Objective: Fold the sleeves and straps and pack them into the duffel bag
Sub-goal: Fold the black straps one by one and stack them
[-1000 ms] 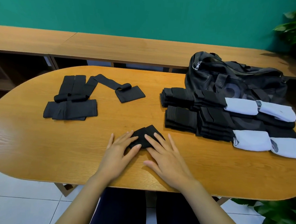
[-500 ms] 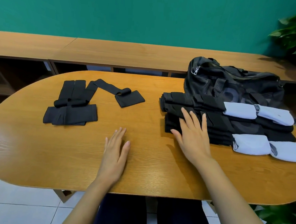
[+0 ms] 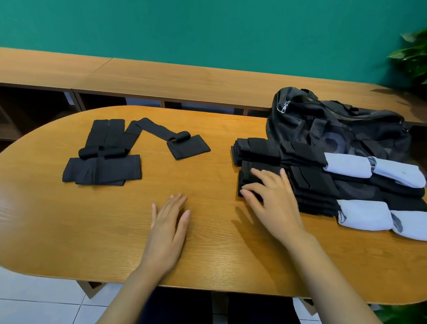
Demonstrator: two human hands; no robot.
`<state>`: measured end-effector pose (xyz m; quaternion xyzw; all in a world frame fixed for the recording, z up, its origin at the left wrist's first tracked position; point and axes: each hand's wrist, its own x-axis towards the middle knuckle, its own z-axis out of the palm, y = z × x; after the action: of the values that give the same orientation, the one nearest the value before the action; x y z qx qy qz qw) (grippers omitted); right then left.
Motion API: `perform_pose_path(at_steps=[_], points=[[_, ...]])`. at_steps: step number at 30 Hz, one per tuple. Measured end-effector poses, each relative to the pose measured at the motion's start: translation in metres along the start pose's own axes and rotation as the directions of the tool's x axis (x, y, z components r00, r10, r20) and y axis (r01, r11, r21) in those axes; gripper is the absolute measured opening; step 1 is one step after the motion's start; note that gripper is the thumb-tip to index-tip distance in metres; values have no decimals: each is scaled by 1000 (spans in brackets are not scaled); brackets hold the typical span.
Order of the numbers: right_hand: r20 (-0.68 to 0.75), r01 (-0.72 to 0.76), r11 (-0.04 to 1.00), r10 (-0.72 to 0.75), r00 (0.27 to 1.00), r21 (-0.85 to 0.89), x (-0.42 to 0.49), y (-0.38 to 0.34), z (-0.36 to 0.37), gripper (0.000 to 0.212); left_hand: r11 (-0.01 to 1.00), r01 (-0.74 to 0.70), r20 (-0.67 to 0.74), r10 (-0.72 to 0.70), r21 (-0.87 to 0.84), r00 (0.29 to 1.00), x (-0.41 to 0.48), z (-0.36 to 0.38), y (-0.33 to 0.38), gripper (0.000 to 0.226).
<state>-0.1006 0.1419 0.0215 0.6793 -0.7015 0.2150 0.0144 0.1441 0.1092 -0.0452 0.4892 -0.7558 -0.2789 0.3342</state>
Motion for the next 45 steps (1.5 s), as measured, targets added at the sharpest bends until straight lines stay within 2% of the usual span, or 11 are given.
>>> perform_pose_path(at_steps=[4, 7, 10, 15, 20, 23, 28, 33, 38, 42, 45], points=[[78, 129, 990, -134, 988, 64, 10, -38, 21, 41, 998, 7, -25, -6, 58, 1000, 2, 0, 2, 58], [163, 156, 981, -174, 971, 119, 29, -65, 42, 40, 988, 37, -73, -26, 148, 997, 11, -9, 1, 50], [251, 117, 987, -142, 958, 111, 59, -85, 59, 49, 942, 97, -172, -43, 321, 984, 32, -32, -12, 43], [353, 30, 999, -35, 935, 20, 119, -99, 89, 65, 753, 333, -211, -258, 567, 943, 71, -74, -46, 55], [411, 2, 996, 36, 911, -91, 151, -95, 112, 69, 677, 394, -113, -421, 621, 900, 83, -89, -70, 64], [451, 18, 987, 55, 891, -157, 148, -89, 118, 68, 674, 385, -97, -423, 631, 901, 82, -84, -70, 64], [319, 83, 982, -25, 947, -170, 106, -82, 115, 65, 696, 351, -77, -393, 627, 916, 79, -68, -54, 61], [227, 80, 987, -47, 973, -138, 41, -75, 99, 78, 713, 312, -51, -363, 627, 931, 67, -49, -38, 59], [238, 49, 991, -19, 971, -121, -17, -71, 77, 85, 730, 279, -58, -313, 624, 948, 44, -32, -25, 57], [233, 50, 988, -15, 972, -144, -50, -72, 65, 73, 734, 270, -59, -300, 623, 952, 31, -26, -16, 57], [217, 63, 993, -40, 975, -99, -64, -70, 58, 73, 742, 264, -52, -296, 617, 954, 22, -23, -12, 58]])
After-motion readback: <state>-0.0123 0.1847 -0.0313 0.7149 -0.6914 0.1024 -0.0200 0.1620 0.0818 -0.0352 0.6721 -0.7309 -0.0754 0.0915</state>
